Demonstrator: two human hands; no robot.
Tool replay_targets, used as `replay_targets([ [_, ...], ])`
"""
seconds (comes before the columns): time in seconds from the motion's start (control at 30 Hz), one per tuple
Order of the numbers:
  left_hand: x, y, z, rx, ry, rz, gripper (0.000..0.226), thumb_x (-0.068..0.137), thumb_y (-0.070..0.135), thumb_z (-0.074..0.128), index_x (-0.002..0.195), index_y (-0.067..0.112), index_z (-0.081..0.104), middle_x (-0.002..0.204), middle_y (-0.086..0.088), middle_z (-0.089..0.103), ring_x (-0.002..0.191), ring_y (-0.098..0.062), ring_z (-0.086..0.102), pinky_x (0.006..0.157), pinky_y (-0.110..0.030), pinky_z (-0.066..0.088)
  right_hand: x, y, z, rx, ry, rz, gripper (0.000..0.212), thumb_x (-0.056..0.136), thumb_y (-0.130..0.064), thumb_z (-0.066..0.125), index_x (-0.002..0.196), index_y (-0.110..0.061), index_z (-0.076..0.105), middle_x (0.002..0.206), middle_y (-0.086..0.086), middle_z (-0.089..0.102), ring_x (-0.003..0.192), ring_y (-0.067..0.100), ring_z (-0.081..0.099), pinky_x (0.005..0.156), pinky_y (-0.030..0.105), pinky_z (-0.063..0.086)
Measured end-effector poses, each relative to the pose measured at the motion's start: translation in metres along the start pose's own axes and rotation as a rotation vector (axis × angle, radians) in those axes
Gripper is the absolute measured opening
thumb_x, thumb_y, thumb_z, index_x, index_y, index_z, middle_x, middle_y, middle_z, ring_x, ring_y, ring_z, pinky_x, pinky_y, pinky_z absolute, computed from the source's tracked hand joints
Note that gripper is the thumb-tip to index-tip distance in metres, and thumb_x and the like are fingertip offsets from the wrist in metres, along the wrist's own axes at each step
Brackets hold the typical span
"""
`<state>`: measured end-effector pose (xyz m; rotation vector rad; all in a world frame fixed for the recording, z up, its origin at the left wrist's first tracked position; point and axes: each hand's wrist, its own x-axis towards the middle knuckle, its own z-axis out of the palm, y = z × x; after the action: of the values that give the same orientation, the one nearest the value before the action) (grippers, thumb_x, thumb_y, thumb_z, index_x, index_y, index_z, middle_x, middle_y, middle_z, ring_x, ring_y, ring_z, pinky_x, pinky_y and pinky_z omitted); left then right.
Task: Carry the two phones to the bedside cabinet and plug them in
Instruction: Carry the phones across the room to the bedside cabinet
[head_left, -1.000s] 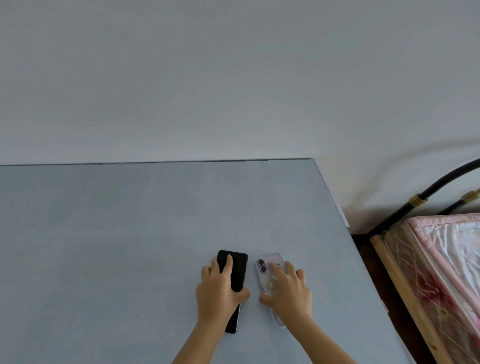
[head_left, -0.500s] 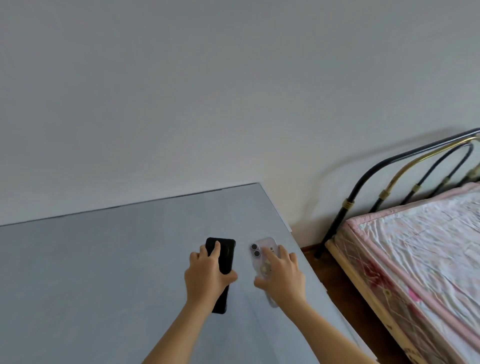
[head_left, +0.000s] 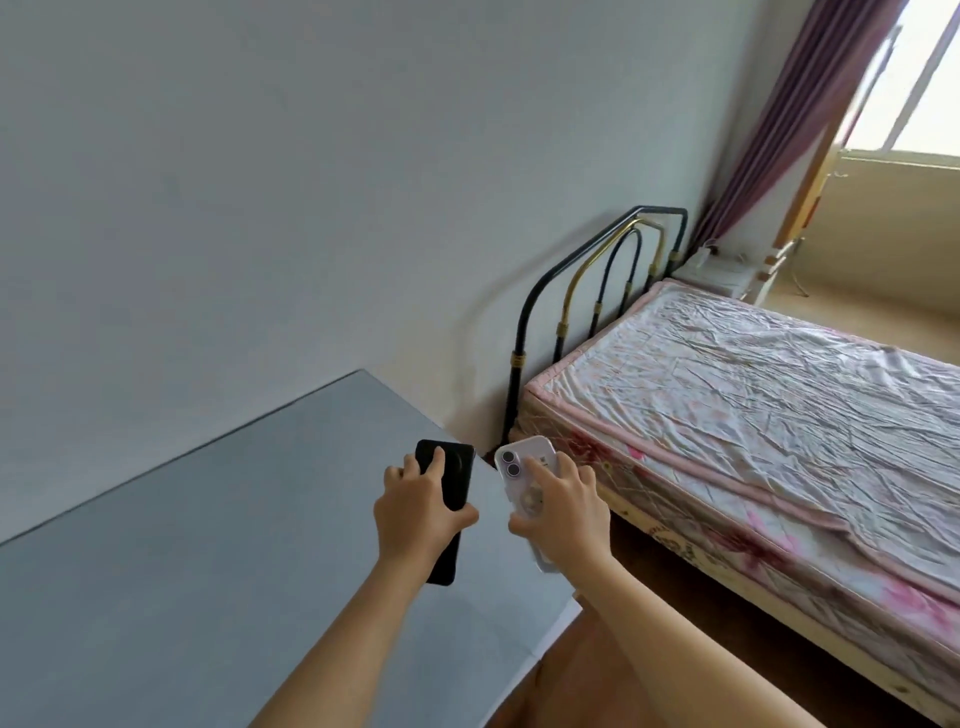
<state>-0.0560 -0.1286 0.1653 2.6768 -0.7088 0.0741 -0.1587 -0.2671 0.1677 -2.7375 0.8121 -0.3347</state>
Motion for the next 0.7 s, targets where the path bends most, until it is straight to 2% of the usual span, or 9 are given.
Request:
replay_targets([
  [0.1, -0.013, 0.036, 0.006, 0.014, -0.013, 0.124, 0.082, 0.072, 0.051, 0.062, 0.144, 0.023, 0.033, 0.126, -0.005, 0.052, 0.107, -0.022, 0.045, 0.064, -0.025, 0.040, -0.029, 0.034, -0.019, 0.006, 0.056, 0.095, 0.068, 0.075, -0.046, 0.063, 0.136, -0.035, 0.037, 0.140, 0.003, 0.040, 0.117, 0.025, 0.038, 0.075, 0.030, 0.046],
  [0.23, -0.031, 0.096, 0.019, 0.014, -0.038, 0.284, 0.084, 0.072, 0.056, 0.063, 0.144, 0.025, 0.033, 0.138, -0.006, 0.048, 0.115, -0.025, 0.046, 0.075, -0.030, 0.050, -0.072, 0.086, -0.050, 0.010, 0.122, 0.248, 0.069, 0.074, -0.045, 0.065, 0.137, -0.036, 0.038, 0.142, 0.004, 0.040, 0.119, 0.028, 0.038, 0.074, 0.033, 0.046],
  [0.4, -0.073, 0.197, 0.034, -0.051, -0.074, 0.488, 0.086, 0.068, 0.056, 0.064, 0.143, 0.025, 0.036, 0.138, -0.005, 0.047, 0.119, -0.029, 0.043, 0.079, -0.036, 0.049, -0.141, 0.165, -0.100, -0.022, 0.202, 0.453, 0.072, 0.071, -0.044, 0.066, 0.137, -0.037, 0.037, 0.143, 0.004, 0.039, 0.123, 0.030, 0.035, 0.076, 0.036, 0.048],
  [0.53, -0.131, 0.288, 0.048, -0.097, -0.100, 0.662, 0.089, 0.068, 0.061, 0.066, 0.143, 0.025, 0.036, 0.140, -0.006, 0.048, 0.126, -0.031, 0.040, 0.085, -0.040, 0.051, -0.216, 0.235, -0.144, -0.038, 0.272, 0.617, 0.073, 0.073, -0.045, 0.068, 0.138, -0.037, 0.035, 0.146, 0.004, 0.037, 0.128, 0.030, 0.032, 0.081, 0.040, 0.052],
  [0.7, -0.236, 0.401, 0.069, -0.114, -0.148, 0.859, 0.086, 0.071, 0.060, 0.063, 0.145, 0.026, 0.033, 0.139, -0.007, 0.049, 0.127, -0.030, 0.040, 0.081, -0.038, 0.052, -0.331, 0.321, -0.191, -0.077, 0.364, 0.789, 0.072, 0.071, -0.044, 0.069, 0.137, -0.035, 0.039, 0.143, 0.005, 0.040, 0.128, 0.030, 0.034, 0.080, 0.037, 0.050],
])
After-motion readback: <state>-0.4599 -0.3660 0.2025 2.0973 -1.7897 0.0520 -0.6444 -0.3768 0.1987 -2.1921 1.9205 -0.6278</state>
